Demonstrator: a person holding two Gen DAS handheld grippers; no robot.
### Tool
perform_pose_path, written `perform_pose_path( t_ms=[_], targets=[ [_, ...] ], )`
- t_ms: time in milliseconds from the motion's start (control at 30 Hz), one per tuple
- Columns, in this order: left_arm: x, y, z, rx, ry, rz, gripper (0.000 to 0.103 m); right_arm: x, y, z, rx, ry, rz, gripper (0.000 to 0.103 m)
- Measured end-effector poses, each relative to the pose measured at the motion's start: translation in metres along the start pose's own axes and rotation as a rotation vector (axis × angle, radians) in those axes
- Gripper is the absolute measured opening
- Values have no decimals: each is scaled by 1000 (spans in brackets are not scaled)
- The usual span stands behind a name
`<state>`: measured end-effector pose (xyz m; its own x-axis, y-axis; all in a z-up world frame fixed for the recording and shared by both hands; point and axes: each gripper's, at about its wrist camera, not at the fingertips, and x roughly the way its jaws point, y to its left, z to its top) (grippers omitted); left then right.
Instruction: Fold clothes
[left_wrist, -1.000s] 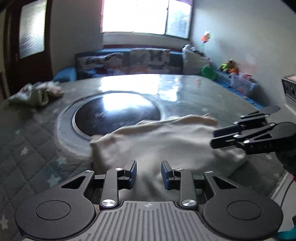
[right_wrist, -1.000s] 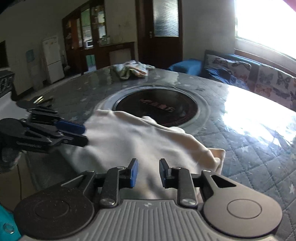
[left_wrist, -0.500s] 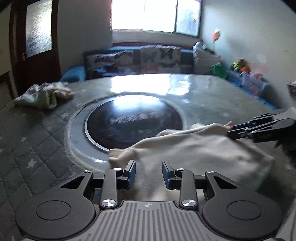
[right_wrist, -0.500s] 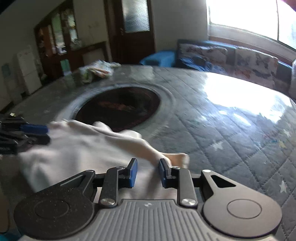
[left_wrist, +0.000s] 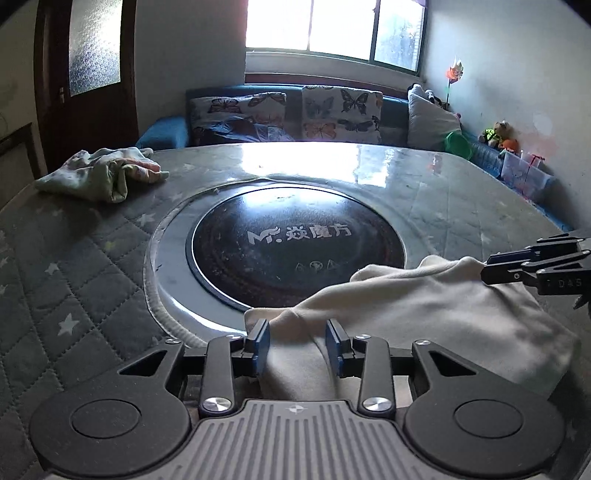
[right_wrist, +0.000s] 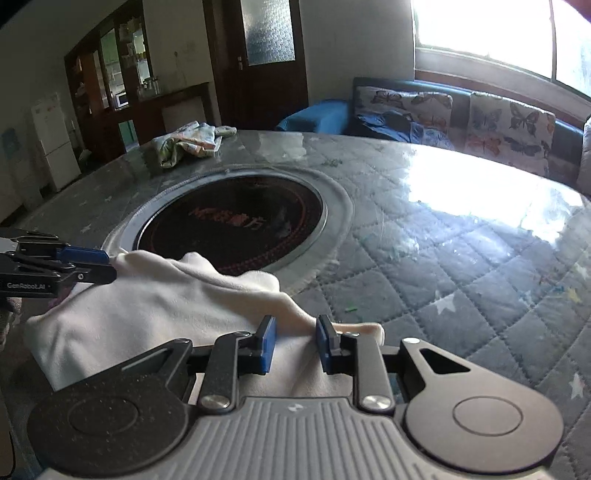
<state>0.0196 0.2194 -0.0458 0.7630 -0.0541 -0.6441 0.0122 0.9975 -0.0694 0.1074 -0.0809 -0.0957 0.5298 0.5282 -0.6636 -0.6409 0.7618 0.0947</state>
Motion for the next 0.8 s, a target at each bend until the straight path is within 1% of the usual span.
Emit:
perform_pose_path(
  t_ms=[100, 167, 233, 367, 467, 500, 533, 567, 600, 733, 800],
  targets=[
    [-2, 1, 1, -6, -2, 2, 40, -8, 7, 2, -21, -15, 2, 28],
    [-7, 2, 1, -7, -9, 11, 42, -13, 13, 3, -31, -18, 21, 29],
    [-13, 5, 1, -11, -16, 26, 50, -19, 26, 4, -69, -17, 46, 34],
    [-24, 19, -2, -59, -3, 49, 53, -27, 62, 4, -180, -8, 118, 38],
    [-31, 26, -6, -82, 8, 74, 59, -29, 93, 3, -266, -3, 179, 44],
    [-34, 28, -7, -90, 11, 79, 64, -28, 104, 2, -293, 0, 198, 44],
    [-36, 29, -9, -98, 14, 84, 70, -28, 114, 1, -322, 4, 215, 45],
    [-38, 31, -10, -101, 13, 89, 73, -27, 124, 0, -351, 9, 232, 48],
    [-40, 32, -11, -104, 11, 95, 75, -25, 133, -2, -379, 14, 245, 50],
    [-46, 36, -12, -127, 14, 103, 80, -19, 168, -9, -498, 20, 268, 50],
    [-49, 39, -13, -143, 14, 102, 81, -17, 183, -13, -555, 20, 280, 50]
  ],
)
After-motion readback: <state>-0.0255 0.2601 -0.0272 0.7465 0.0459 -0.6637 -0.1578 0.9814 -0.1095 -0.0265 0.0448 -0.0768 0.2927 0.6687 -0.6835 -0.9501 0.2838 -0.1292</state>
